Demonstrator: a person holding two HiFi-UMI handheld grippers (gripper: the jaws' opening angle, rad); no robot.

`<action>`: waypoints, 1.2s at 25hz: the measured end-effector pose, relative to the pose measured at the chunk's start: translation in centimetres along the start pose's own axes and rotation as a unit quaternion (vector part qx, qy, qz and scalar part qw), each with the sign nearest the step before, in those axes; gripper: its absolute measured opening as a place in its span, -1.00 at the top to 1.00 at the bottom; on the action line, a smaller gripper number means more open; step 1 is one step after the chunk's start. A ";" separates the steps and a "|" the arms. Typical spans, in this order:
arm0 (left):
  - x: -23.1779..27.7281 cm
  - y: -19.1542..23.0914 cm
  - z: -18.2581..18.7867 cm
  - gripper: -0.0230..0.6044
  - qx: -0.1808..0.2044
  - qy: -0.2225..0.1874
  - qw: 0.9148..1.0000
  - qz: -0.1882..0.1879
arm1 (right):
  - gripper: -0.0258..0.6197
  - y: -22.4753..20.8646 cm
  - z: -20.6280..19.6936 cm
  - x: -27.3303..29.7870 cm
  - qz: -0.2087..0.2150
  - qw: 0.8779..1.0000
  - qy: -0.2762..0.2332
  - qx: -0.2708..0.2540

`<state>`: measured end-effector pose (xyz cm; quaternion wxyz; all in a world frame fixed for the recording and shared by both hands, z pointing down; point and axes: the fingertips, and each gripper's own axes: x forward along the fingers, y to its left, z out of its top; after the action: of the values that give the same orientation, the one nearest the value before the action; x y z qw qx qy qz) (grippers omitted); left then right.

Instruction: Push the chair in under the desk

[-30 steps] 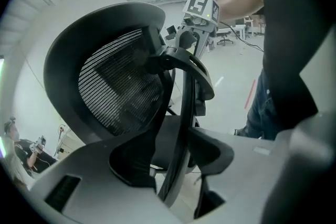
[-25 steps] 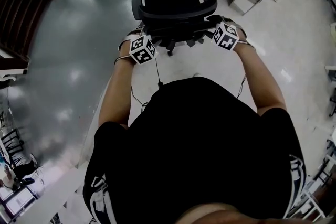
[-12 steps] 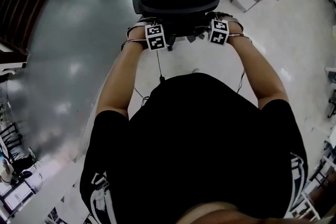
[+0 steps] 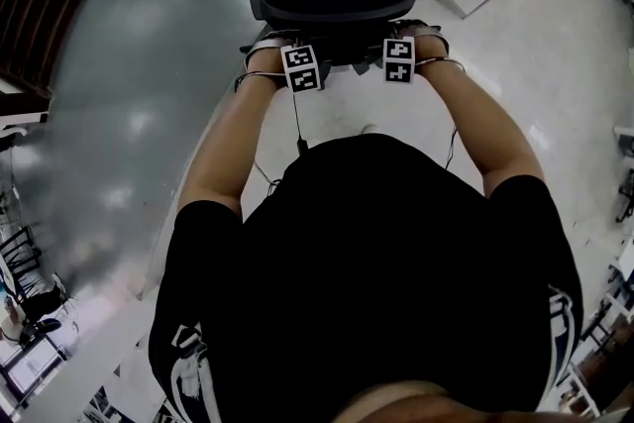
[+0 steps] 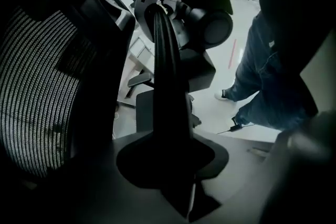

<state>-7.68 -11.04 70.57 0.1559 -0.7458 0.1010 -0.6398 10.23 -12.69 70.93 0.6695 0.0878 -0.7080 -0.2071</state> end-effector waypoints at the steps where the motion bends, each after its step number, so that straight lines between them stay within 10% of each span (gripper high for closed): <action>1: 0.0 0.1 -0.1 0.59 0.000 -0.001 1.000 0.004 | 0.65 -0.2 0.0 0.1 -0.004 1.000 0.003 0.003; 30: 1.0 2.8 -2.9 0.61 0.084 -0.023 0.996 0.007 | 0.71 -0.4 2.4 0.6 -0.014 0.994 0.045 0.095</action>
<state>-10.29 -14.29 70.90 0.2246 -0.7436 0.0481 -0.6279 7.80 -12.91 71.23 0.6864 0.1699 -0.6922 -0.1442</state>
